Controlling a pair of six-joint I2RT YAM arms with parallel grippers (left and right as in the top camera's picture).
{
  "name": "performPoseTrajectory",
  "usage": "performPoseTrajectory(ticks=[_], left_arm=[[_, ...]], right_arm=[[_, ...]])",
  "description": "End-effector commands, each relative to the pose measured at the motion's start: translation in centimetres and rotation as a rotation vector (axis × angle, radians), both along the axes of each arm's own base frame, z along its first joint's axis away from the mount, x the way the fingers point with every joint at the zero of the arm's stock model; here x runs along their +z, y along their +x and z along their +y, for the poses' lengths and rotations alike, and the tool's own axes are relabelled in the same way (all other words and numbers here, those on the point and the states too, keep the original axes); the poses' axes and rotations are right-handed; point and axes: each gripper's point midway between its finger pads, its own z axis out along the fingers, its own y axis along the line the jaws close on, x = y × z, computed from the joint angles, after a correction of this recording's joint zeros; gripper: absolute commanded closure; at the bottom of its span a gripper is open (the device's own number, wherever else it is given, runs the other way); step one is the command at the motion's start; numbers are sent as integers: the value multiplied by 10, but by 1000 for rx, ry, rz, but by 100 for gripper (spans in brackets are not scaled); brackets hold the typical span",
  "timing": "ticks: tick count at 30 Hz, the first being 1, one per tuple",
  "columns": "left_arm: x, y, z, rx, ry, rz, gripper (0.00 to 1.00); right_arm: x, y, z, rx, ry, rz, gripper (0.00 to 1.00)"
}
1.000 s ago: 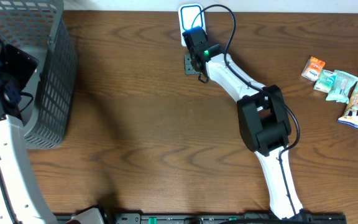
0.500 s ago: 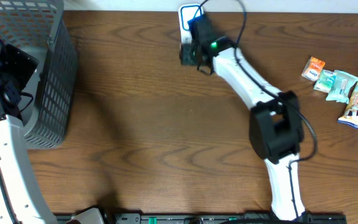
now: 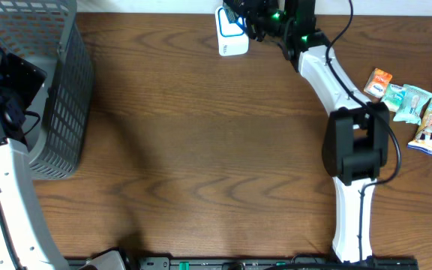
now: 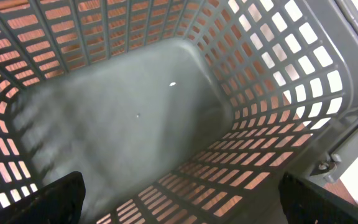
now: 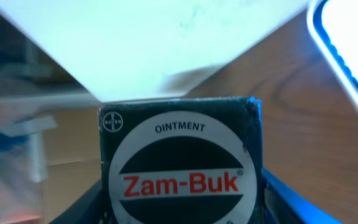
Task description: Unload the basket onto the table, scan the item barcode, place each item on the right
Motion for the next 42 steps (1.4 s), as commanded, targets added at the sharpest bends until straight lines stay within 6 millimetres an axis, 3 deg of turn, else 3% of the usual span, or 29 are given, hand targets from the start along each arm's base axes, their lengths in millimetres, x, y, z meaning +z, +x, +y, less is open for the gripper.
performPoseTrajectory(ticks=[1,7,11,16,25,27,31,37,42], left_arm=[[2,-1,3,13,5,-4,2],[2,-1,3,13,5,-4,2],[2,-1,3,12,5,-4,2],[2,-1,3,12,5,-4,2],[2,-1,3,13,5,-4,2],[2,-1,3,12,5,-4,2],[2,-1,3,13,5,-4,2],[2,-1,3,13,5,-4,2],[2,-1,3,13,5,-4,2]], right_arm=[[-21,-10,24,59,218,314,61],[-36,-14,46,57,350,532,61],[-33,-8,45,22,365,510,62],[-34,0,38,-24,370,502,62],[-48,16,6,-119,367,553,65],[-53,16,2,-133,361,577,60],[-60,17,-4,-151,355,608,60],[-55,20,-12,-143,366,586,67],[-50,20,-14,-128,372,567,67]])
